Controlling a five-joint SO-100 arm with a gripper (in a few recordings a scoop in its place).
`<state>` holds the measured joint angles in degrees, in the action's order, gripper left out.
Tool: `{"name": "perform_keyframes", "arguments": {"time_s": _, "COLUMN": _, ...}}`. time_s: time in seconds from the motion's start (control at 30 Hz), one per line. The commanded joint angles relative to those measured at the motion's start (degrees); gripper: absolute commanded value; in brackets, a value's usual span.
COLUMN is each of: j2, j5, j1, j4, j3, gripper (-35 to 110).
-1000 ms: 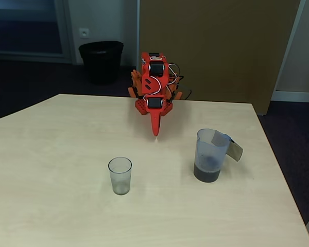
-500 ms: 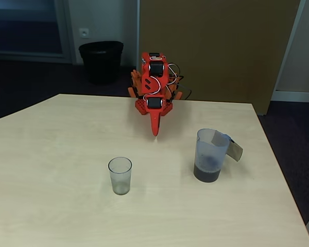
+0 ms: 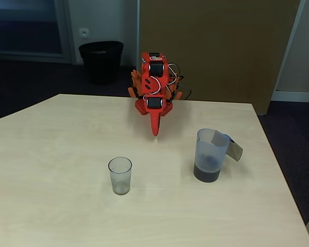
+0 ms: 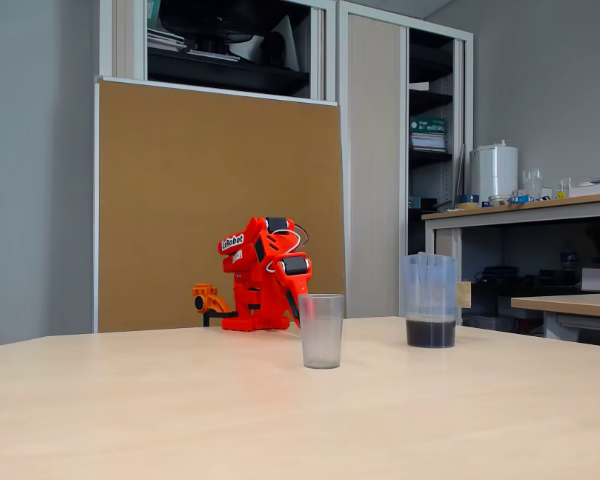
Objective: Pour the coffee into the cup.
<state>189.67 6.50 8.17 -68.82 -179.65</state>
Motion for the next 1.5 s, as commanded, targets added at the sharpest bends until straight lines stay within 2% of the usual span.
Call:
{"name": "perform_keyframes", "arguments": {"time_s": 0.0, "j2": 0.79, "j5": 0.88, "j1": 0.7, "j4": -0.62, "j3": -0.35, "gripper": 0}}
{"name": "perform_keyframes", "arguments": {"time_s": 0.47, "j2": 0.79, "j5": 0.88, "j1": 0.35, "j4": -0.62, "j3": -0.35, "gripper": 0}}
{"name": "perform_keyframes", "arguments": {"time_s": 0.57, "j2": 0.7, "j5": 0.79, "j1": 5.8, "j4": -0.62, "j3": -0.35, "gripper": 0}}
{"name": "perform_keyframes", "arguments": {"time_s": 0.73, "j2": 0.62, "j5": 1.23, "j1": 7.21, "j4": 1.93, "j3": -0.35, "gripper": 0}}
{"name": "perform_keyframes", "arguments": {"time_s": 0.8, "j2": 0.62, "j5": 9.4, "j1": 7.82, "j4": 4.48, "j3": -0.35, "gripper": 0}}
{"name": "perform_keyframes", "arguments": {"time_s": 0.87, "j2": 0.62, "j5": 22.15, "j1": 8.26, "j4": 6.33, "j3": -0.35, "gripper": 0}}
{"name": "perform_keyframes", "arguments": {"time_s": 1.03, "j2": -2.11, "j5": 39.29, "j1": 11.51, "j4": 10.9, "j3": -0.35, "gripper": 0}}
{"name": "perform_keyframes", "arguments": {"time_s": 1.1, "j2": -4.39, "j5": 55.81, "j1": 13.01, "j4": 13.62, "j3": -0.35, "gripper": 0}}
{"name": "perform_keyframes", "arguments": {"time_s": 1.23, "j2": -7.56, "j5": 67.15, "j1": 17.93, "j4": 17.67, "j3": -0.35, "gripper": 0}}
{"name": "perform_keyframes", "arguments": {"time_s": 1.3, "j2": -7.82, "j5": 65.13, "j1": 20.04, "j4": 21.53, "j3": -0.35, "gripper": 12}}
{"name": "perform_keyframes", "arguments": {"time_s": 1.33, "j2": -8.7, "j5": 69.08, "j1": 20.39, "j4": 21.62, "j3": -0.35, "gripper": 13}}
{"name": "perform_keyframes", "arguments": {"time_s": 1.47, "j2": -12.13, "j5": 74.0, "j1": 24.08, "j4": 26.46, "j3": -0.35, "gripper": 12}}
